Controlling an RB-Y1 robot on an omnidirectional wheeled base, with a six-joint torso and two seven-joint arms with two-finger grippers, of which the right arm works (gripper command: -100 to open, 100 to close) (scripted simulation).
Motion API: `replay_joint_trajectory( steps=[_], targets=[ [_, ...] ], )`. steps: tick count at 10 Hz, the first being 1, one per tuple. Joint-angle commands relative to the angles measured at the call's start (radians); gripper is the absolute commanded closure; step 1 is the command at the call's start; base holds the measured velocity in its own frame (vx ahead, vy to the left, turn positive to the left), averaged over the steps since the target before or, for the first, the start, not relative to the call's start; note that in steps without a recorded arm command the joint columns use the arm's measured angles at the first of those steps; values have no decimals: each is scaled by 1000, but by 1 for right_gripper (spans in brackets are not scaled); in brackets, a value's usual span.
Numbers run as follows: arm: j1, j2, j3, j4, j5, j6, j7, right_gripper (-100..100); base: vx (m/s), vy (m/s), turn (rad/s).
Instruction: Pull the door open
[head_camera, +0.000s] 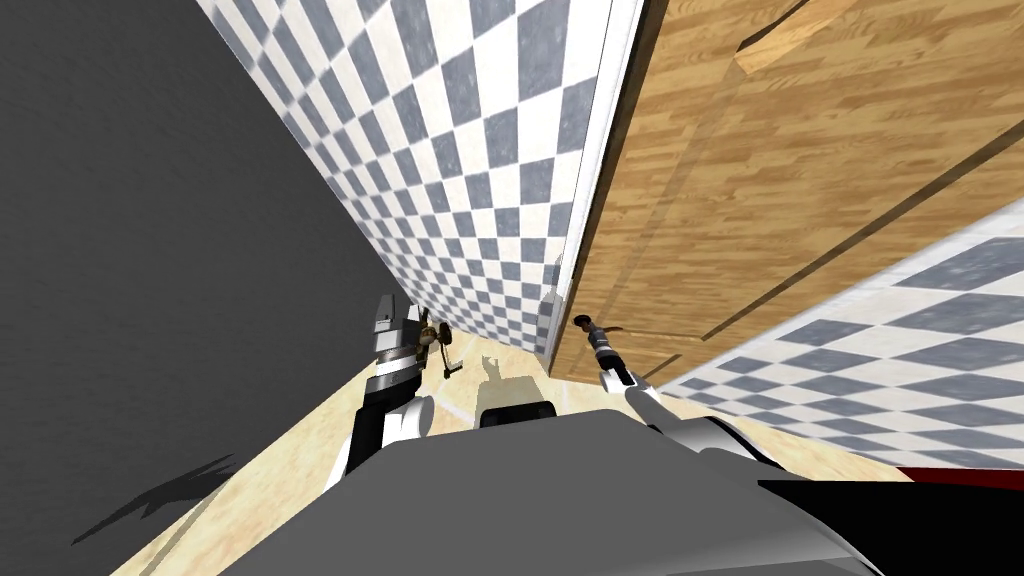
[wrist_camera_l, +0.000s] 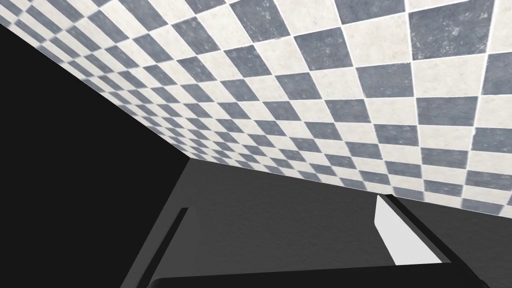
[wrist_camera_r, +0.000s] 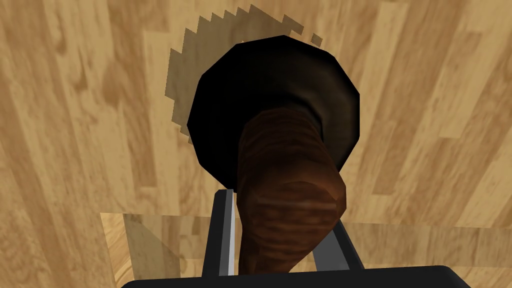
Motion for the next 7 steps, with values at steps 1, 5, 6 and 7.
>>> replay_joint_trajectory(
  steps=[1, 5, 6, 7],
  targets=[
    [3, -10, 16, 3, 9, -10, -18, 100, -296, -74, 126],
    [19, -23, 51, -8, 21, -27, -51, 100, -183, -37, 85],
    [24, -30, 62, -11, 25, -34, -62, 100, -186, -88, 84],
    [31, -41, 79, -16, 32, -45, -79, 100, -244, -99, 158]
  ],
)
